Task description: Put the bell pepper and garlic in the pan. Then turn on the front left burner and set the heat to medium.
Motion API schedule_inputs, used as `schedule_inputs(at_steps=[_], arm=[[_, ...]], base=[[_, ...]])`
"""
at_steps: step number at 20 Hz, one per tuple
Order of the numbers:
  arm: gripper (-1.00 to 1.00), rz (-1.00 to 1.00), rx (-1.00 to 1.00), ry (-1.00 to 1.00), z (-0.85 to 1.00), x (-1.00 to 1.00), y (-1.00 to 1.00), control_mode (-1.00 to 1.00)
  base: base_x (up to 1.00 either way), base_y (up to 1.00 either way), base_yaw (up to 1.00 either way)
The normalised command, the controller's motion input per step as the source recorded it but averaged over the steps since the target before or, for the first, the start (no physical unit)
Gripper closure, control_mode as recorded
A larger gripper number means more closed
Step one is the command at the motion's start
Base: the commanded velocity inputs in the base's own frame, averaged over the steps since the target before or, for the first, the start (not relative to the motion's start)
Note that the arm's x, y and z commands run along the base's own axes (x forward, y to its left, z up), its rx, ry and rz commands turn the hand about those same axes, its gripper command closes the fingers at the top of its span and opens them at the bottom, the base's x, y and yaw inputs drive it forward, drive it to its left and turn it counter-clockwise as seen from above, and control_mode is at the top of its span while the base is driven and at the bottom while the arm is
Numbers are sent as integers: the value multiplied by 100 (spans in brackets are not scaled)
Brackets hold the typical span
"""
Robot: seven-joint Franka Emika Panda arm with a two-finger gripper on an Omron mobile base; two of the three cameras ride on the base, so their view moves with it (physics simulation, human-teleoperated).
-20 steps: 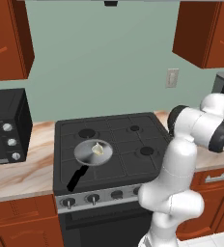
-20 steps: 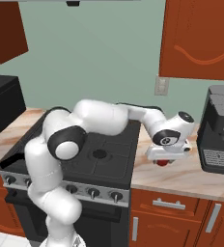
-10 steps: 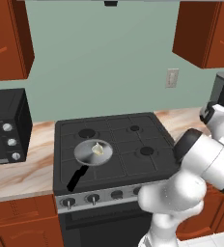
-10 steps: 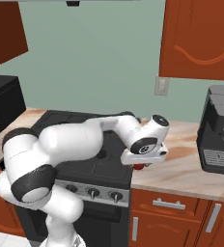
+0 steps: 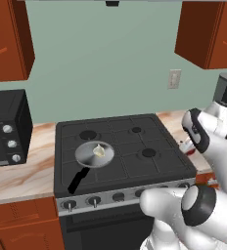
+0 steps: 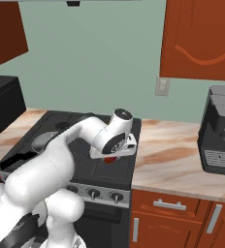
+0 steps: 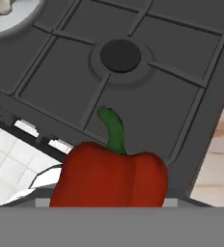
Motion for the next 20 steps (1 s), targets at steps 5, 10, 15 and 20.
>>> schedule_inputs(at_steps=[5, 10, 15, 20], arm=[[100, -5, 0, -3, 35, 12, 100, -100], [100, -7, 0, -2, 39, 17, 100, -100], [100, -7, -1, -1, 27, 22, 100, -100], [100, -10, -5, 0, 3, 34, 100, -100]], base=[[0, 0, 0], [0, 0, 0], [0, 0, 0], [0, 0, 0]])
